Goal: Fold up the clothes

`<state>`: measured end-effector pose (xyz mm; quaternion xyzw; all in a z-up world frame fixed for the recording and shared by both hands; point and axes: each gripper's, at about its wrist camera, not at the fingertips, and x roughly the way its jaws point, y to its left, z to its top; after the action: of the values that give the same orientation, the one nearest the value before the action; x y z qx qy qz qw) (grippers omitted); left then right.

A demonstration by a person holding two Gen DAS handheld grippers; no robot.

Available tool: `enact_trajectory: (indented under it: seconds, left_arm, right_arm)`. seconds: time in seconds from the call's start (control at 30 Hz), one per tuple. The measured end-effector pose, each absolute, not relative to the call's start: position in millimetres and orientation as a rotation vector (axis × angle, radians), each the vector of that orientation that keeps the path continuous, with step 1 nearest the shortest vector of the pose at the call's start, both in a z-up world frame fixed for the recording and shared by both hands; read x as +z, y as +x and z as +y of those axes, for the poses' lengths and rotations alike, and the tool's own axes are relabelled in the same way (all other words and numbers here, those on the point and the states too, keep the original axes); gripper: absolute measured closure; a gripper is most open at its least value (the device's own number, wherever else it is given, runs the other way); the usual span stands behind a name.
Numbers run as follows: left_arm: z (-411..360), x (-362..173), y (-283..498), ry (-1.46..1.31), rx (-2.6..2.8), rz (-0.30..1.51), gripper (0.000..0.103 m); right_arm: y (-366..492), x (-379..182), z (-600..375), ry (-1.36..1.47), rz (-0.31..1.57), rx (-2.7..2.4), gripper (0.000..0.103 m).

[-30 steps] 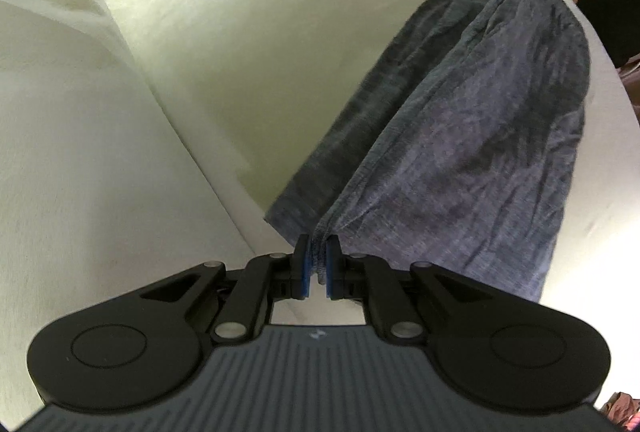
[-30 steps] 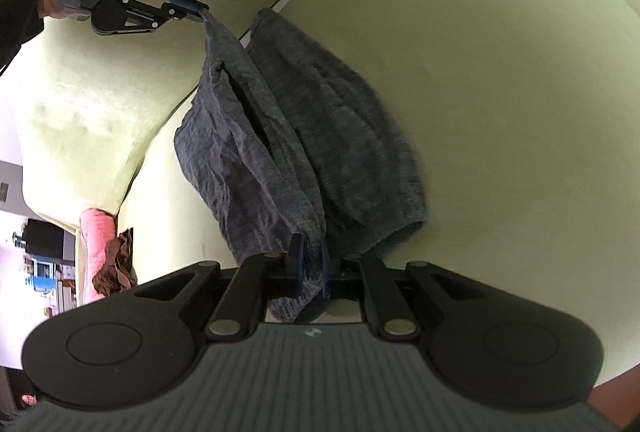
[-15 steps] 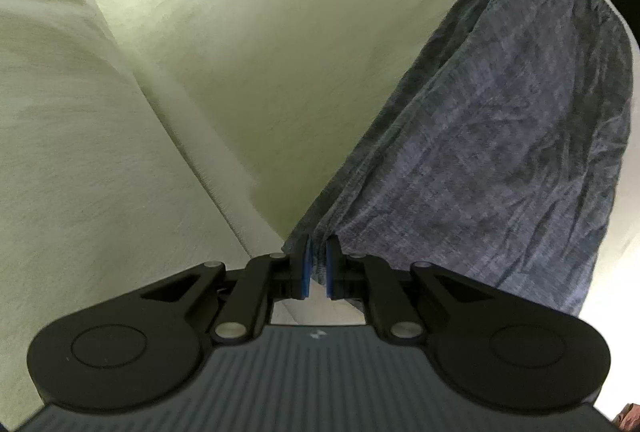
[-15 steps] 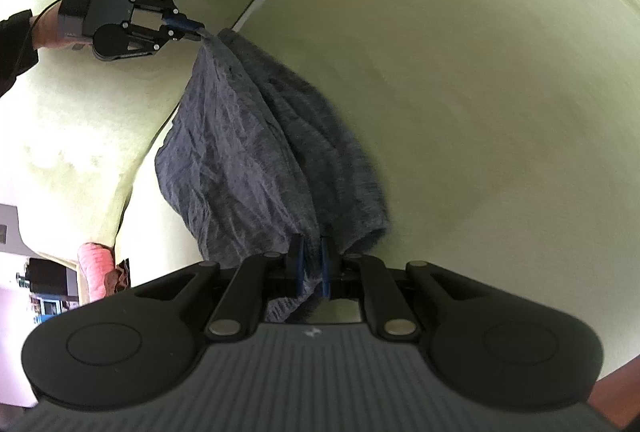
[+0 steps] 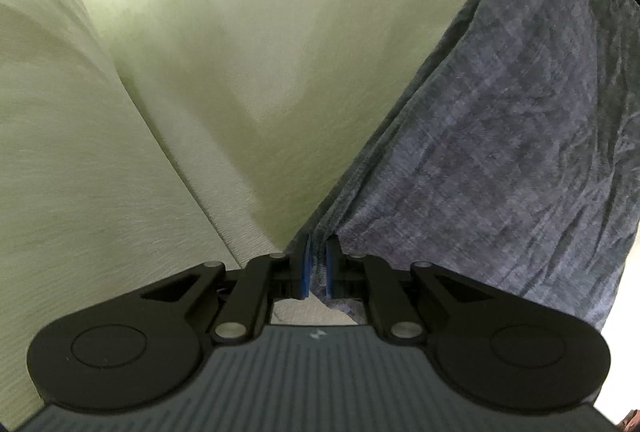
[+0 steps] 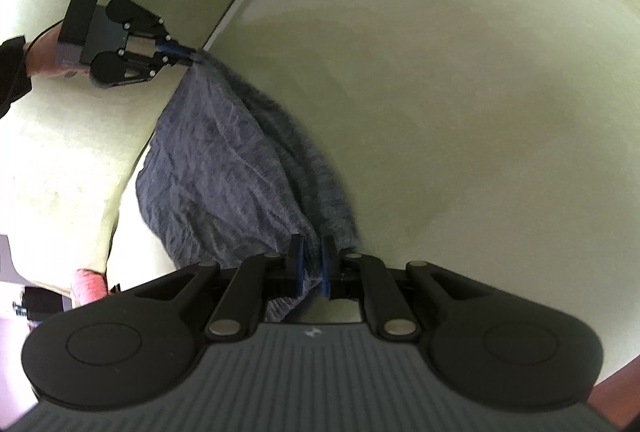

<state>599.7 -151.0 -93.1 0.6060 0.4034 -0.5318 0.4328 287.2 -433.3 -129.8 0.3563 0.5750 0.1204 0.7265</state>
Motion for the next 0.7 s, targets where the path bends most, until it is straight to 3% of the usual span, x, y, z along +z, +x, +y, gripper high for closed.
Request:
enact_trajectory:
  seconds: [0.17, 0.33, 0.5, 0.6, 0.7]
  left_arm:
    - [-148.0, -99.6, 598.6, 1.522, -1.319, 0.995, 0.096]
    - [-144.7, -100.3, 602.5, 1.504, -1.3, 0.991, 0.084]
    - [-138.8, -95.2, 615.1, 1.407, -1.247, 1.038, 0.08]
    - [-135.0, -92.8, 619.2, 1.368, -1.208, 1.049, 0.068]
    - [-127.7, -85.7, 617.4, 1.369, -1.167, 1.017, 0.067]
  right_arm:
    - [288.5, -128.5, -434.7, 0.769, 1.259, 0.253, 0.096]
    - [283.7, -131.5, -439.3, 0.79, 1.27, 0.236, 0.095]
    - [280.7, -129.1, -443.1, 0.8, 1.267, 0.197, 0.087]
    - [280.9, -127.8, -440.5, 0.79, 1.266, 0.184, 0.084]
    - [280.0, -120.3, -436.1, 0.758, 1.253, 0.163, 0.082]
